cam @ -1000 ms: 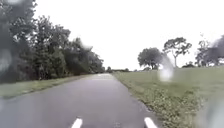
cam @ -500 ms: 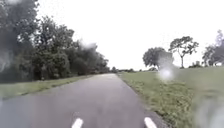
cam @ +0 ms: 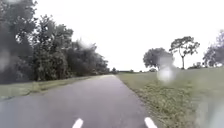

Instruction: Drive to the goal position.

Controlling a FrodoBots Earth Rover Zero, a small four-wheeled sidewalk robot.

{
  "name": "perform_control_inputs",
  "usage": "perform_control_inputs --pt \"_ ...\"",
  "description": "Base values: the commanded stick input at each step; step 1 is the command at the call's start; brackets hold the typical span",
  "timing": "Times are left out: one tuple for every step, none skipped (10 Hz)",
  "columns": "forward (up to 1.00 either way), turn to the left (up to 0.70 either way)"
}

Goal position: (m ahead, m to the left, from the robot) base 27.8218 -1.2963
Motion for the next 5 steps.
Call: perform_control_inputs --pt "0.85 0.00" --pt "0.85 0.00" --pt "0.85 0.00" --pt "0.85 0.00" --pt "0.85 0.00"
